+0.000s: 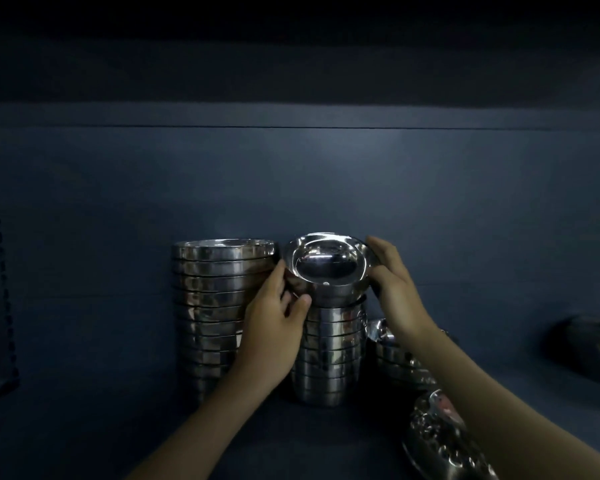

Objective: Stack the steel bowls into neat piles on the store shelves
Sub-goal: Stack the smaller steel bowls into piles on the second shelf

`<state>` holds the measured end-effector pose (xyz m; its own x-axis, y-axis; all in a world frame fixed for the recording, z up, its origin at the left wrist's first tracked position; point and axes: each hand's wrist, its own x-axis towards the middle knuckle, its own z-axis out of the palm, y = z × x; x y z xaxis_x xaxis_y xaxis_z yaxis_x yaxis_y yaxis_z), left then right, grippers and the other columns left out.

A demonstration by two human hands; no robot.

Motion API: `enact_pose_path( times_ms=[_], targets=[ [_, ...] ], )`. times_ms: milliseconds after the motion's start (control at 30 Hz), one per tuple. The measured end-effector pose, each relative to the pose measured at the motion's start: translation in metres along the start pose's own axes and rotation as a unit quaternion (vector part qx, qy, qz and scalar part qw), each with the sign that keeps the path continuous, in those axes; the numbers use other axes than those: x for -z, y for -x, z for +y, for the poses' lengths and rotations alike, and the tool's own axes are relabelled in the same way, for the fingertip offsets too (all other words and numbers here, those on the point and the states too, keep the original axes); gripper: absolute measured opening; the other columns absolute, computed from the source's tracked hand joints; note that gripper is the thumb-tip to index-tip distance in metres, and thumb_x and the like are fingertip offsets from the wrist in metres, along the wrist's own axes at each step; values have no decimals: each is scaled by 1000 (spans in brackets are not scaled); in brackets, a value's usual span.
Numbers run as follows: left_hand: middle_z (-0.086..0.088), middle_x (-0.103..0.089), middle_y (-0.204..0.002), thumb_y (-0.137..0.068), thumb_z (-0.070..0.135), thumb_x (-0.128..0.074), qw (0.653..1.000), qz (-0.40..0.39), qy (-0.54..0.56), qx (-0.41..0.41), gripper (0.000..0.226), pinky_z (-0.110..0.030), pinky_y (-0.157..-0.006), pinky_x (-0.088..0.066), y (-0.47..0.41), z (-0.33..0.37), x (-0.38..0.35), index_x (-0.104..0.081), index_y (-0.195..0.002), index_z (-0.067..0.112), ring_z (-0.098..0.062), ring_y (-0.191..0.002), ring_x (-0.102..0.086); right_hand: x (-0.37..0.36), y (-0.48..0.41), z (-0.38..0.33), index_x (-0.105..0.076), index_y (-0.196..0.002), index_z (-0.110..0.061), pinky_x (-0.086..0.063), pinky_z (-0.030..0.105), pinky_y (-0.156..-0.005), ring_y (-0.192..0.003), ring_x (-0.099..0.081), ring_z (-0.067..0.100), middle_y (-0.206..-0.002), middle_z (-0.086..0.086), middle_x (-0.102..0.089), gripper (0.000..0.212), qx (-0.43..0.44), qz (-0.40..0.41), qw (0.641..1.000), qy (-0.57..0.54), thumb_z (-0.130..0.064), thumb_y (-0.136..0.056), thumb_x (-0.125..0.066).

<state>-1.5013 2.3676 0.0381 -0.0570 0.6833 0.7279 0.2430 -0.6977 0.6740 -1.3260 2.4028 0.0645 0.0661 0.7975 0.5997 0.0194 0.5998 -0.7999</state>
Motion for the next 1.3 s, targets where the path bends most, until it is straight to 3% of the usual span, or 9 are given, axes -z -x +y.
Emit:
enact_pose_path(
  times_ms=[67,200,367,633,800,933,1033,1167,1300],
  targets=[
    [36,-51,-119,-94,5,-60,997,-15,-70,-19,66,-15,-105,-37,-1,1,-1,-39,-124,61,18,-116,-48,-1,-6,5,-45,-134,-29,-43,24,-96,-119,-53,5,-134,-14,-54,45,-28,0,1000,3,-6,-96,-44],
    [38,-39,-120,-95,16,-61,978,-18,-204,-43,60,8,-92,-23,8,3,-5,-35,-147,31,24,-111,-38,-5,-4,16,-41,-143,-25,-35,20,-93,-117,-49,3,-127,-18,-50,45,-74,-26,997,30,-12,-100,-43],
    [6,-30,-158,-95,31,-60,957,-36,-288,-10,76,-31,-118,-30,18,-12,-9,-17,-157,19,-9,-145,-27,-12,-1,30,-47,-139,-31,-33,37,-114,-132,-45,14,-139,-9,-52,43,-99,-8,993,64,-32,-96,-50],
    [2,-22,-146,-96,39,-56,926,-47,-374,-16,89,-14,-96,-30,26,-18,-15,5,-156,14,-10,-133,-30,-19,4,23,-22,-155,-22,-25,31,-109,-144,-33,23,-156,3,-37,59,-96,-6,978,184,-50,-104,-27],
    [0,-30,-140,-94,37,-59,933,-38,-357,-28,85,-20,-95,-41,28,-14,-13,-7,-157,14,-14,-127,-38,-11,13,10,-16,-157,-17,-23,23,-105,-146,-30,22,-158,5,-34,64,-87,-16,971,221,-49,-104,-28],
    [3,-41,-132,-94,34,-58,941,-62,-321,-93,71,-26,-86,-49,48,-6,-12,-24,-154,17,-11,-111,-48,21,40,-7,-44,-144,-16,-28,18,-100,-131,-46,15,-142,4,-51,47,8,52,954,294,-37,-103,-43],
    [9,-52,-121,-93,31,-61,968,-131,-209,-42,58,-17,-81,-45,64,-12,-20,-42,-147,21,-2,-98,-53,59,73,-14,-59,-131,-19,-29,15,-88,-109,-49,6,-121,-1,-56,35,39,105,921,372,-32,-100,-49],
    [10,-62,-116,-91,34,-66,952,-274,-76,112,46,-14,-84,-46,82,-29,-36,-55,-135,30,1,-101,-60,110,116,-6,-65,-121,-13,-33,24,-87,-115,-55,22,-121,10,-61,30,-80,122,901,409,-26,-98,-52],
    [11,-59,-124,-88,43,-68,929,-334,-80,136,53,-20,-89,-44,95,-45,-43,-50,-137,35,-1,-108,-58,127,152,0,-64,-87,-2,-37,36,-77,-99,-56,33,-96,13,-65,34,-231,57,880,411,-25,-100,-42]
  ],
)
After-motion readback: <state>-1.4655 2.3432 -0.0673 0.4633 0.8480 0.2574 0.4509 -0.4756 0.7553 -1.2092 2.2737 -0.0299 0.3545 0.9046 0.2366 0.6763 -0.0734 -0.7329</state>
